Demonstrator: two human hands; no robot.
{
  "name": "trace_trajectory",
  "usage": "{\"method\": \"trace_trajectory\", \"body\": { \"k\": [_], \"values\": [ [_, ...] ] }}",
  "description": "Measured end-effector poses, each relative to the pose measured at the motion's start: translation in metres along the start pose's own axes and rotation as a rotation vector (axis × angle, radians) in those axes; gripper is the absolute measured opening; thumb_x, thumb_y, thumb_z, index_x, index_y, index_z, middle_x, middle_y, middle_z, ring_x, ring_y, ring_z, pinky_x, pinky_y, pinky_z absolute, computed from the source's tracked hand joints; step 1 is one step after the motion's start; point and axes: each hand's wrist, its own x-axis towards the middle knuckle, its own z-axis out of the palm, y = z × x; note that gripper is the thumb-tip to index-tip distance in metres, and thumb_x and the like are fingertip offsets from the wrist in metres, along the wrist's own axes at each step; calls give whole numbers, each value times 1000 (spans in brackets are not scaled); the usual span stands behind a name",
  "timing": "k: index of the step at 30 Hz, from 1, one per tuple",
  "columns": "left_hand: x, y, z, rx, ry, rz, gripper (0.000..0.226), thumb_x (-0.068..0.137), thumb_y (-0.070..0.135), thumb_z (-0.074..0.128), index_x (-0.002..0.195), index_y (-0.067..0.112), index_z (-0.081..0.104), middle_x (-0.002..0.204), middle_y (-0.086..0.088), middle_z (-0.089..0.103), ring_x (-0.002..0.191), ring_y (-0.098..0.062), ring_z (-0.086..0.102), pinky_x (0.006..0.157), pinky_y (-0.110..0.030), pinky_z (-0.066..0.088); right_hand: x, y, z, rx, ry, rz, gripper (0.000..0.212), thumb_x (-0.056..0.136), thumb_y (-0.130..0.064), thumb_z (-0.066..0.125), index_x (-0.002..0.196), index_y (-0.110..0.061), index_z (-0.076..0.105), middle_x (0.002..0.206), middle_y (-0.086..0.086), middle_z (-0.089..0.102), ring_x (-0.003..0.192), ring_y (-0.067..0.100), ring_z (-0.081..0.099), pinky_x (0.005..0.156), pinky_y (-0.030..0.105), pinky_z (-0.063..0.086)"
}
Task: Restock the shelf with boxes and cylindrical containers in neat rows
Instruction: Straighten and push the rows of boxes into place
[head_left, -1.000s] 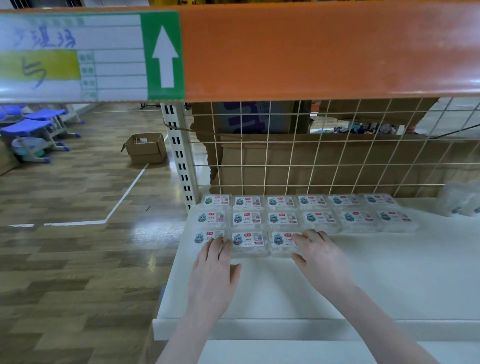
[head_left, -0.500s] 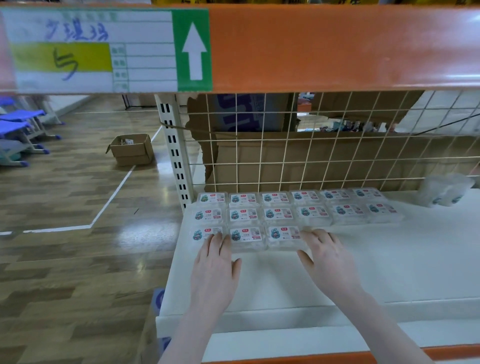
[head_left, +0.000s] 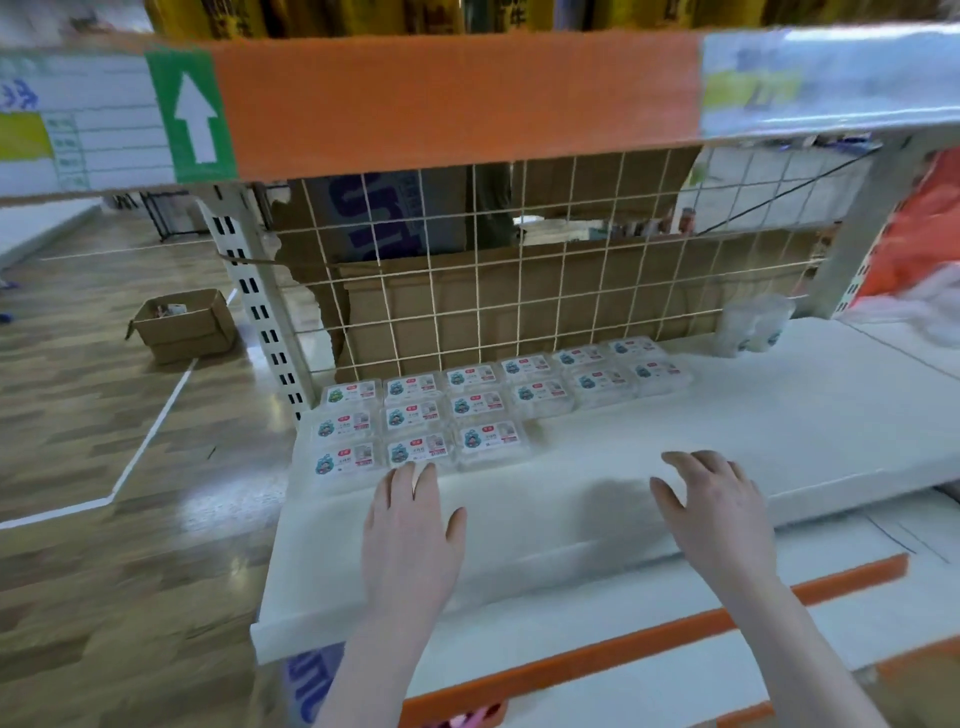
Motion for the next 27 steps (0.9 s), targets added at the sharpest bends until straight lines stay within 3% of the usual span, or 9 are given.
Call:
{"method": "trace_trajectory", "body": {
  "k": [6, 19, 23, 27],
  "values": [
    [1, 80, 1, 14, -40, 43, 57, 96, 46, 37, 146, 21, 25, 152, 0, 24, 141, -21, 17, 114, -29, 18, 8, 66, -33, 28, 33, 54, 29, 86, -22, 63, 112, -10, 65, 104, 12, 64, 95, 34, 55, 79, 41, 43],
    [-1, 357, 65, -148, -70, 114, 57, 94, 43, 47, 144, 19, 34, 147, -1, 35, 136, -21, 29, 109, -32, 29, 56, 314, -116, -25, 154, 126, 30, 88, -21, 59, 116, -12, 64, 109, 13, 64, 101, 35, 54, 81, 39, 39],
    [3, 422, 82, -168, -85, 147, 57, 94, 41, 47, 144, 19, 33, 147, -1, 34, 136, -20, 27, 109, -32, 28, 69, 374, -126, -43, 136, 139, 29, 85, -21, 63, 111, -10, 65, 103, 16, 64, 97, 37, 55, 80, 41, 40],
    [17, 471, 102, -160, -104, 193, 56, 94, 42, 47, 144, 20, 34, 147, -1, 33, 136, -20, 26, 109, -31, 27, 85, 421, -119, 2, 222, 139, 25, 72, -10, 74, 97, -6, 70, 86, 19, 66, 77, 40, 59, 68, 42, 46]
  ]
}}
